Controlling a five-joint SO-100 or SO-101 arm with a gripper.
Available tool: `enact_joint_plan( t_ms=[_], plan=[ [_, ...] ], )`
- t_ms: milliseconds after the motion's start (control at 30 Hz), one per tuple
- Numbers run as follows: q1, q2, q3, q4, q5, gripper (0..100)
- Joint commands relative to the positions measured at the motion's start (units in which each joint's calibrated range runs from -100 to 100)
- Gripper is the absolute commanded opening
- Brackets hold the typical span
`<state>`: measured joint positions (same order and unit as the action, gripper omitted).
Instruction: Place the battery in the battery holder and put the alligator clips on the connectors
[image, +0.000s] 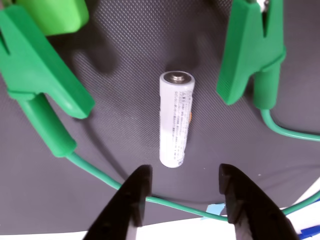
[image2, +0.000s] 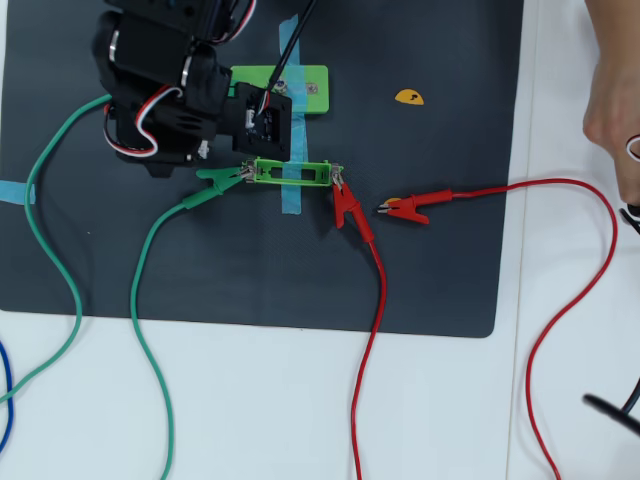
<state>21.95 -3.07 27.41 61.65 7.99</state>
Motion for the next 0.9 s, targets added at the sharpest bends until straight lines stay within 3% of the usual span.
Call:
enact_joint_plan(
  t_ms=[0, 867],
  plan=[
    [-0.49, 0.90, -2.06, -0.58, -0.67, 13],
    [0.11, 10.34, -1.71, -6.86, -1.97, 13]
  ],
)
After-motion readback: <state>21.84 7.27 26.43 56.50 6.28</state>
